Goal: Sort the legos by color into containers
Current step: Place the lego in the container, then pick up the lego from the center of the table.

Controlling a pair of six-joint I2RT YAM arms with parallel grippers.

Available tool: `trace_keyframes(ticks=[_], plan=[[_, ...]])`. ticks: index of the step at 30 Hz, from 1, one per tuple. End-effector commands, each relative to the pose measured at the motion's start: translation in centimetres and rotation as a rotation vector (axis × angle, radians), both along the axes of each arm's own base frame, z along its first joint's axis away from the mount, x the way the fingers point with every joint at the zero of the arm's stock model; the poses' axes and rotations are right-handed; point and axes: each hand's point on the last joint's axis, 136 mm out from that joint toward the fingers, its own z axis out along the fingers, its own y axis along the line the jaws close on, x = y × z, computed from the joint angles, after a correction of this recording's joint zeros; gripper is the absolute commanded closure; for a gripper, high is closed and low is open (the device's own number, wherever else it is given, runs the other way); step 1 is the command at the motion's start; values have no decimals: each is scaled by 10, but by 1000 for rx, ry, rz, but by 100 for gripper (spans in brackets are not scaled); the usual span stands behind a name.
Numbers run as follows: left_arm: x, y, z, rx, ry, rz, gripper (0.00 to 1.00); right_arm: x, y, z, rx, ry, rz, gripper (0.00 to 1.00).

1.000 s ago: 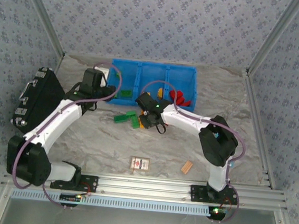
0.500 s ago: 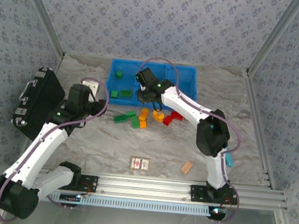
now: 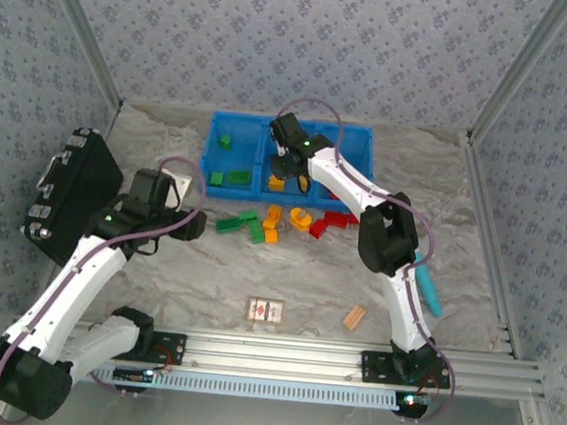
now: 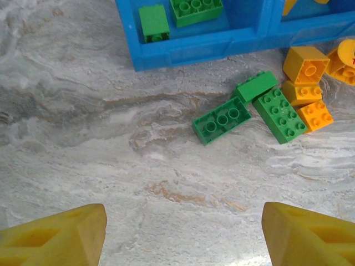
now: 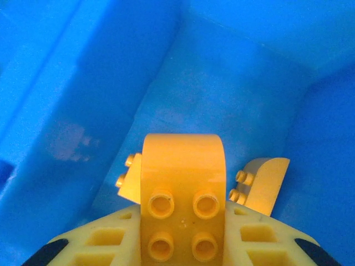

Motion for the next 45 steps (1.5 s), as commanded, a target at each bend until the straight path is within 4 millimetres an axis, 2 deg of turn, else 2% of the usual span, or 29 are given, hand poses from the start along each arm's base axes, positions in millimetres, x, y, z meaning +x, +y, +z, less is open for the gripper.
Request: trace_keyframes(ticks=[1,7,12,18,24,32,36,39,45], plan=[[-8,-7,-18,-20,95,-6,26,9,-2,-8,-13,21,8,70],[-7,-20,-39,-19,146,-43,24,30,-10,-11,-9,18,1,69],[-5,-30,-58,-7,194,-55,23,40,-15,-12,24,19,-6,64],[13,-43,-69,71,178,-108,20,39,-4,-13,63,29,31,56],[36,-49,-70,201,147,-234,20,35,-3,-5,62,24,63,52],[47,-55,-73,381,157,-424,22,28,1,11,96,-6,113,49],[38,-67,-80,461,155,-638,20,22,1,27,48,-75,160,49],[48,-79,-78,405,93,-654,20,20,-4,52,27,-173,169,49],[61,-87,-96,459,87,-732,19,8,-17,98,45,-274,198,48]])
